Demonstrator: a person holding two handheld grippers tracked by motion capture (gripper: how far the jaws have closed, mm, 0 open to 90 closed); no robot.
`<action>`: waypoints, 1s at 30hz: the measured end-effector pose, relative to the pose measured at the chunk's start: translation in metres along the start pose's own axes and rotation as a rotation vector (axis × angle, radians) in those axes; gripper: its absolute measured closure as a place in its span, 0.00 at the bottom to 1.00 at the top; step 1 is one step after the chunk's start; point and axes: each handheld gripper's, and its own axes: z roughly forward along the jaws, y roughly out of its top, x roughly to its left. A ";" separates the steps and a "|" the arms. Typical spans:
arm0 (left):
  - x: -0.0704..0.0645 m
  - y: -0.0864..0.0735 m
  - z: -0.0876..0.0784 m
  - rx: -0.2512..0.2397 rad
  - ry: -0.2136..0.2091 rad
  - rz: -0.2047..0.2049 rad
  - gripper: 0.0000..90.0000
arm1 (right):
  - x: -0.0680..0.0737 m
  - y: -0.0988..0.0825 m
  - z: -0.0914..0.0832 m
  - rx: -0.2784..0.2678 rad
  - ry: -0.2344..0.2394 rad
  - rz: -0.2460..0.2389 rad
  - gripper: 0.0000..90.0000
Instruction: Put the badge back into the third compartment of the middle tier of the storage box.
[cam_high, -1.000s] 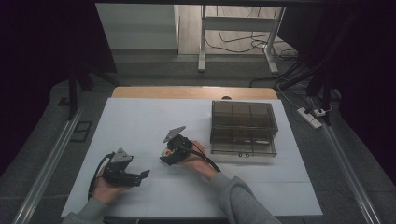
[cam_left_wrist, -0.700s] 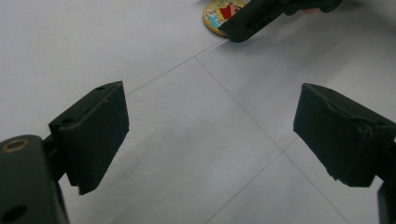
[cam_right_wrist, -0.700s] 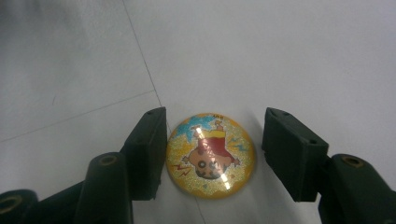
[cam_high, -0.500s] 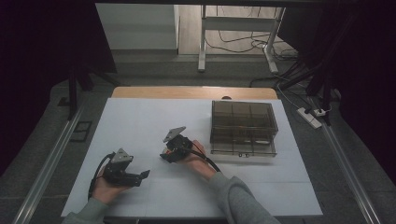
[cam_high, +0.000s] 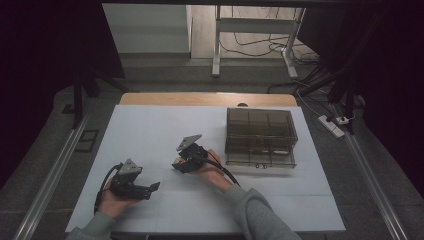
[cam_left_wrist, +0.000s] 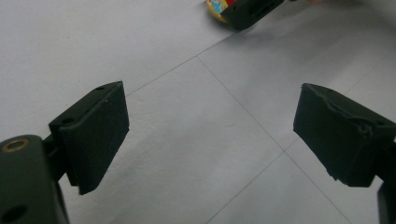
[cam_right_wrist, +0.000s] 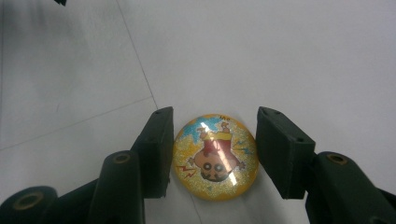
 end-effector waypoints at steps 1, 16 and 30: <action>0.000 0.000 0.000 0.000 0.000 0.000 0.12 | 0.000 0.000 -0.002 -0.004 -0.001 -0.001 0.52; 0.000 0.000 0.000 0.002 0.004 -0.002 0.12 | 0.004 0.002 -0.022 -0.041 0.000 -0.013 0.52; 0.000 0.000 0.000 0.004 0.005 -0.002 0.12 | 0.002 -0.005 -0.041 -0.073 -0.007 0.014 0.52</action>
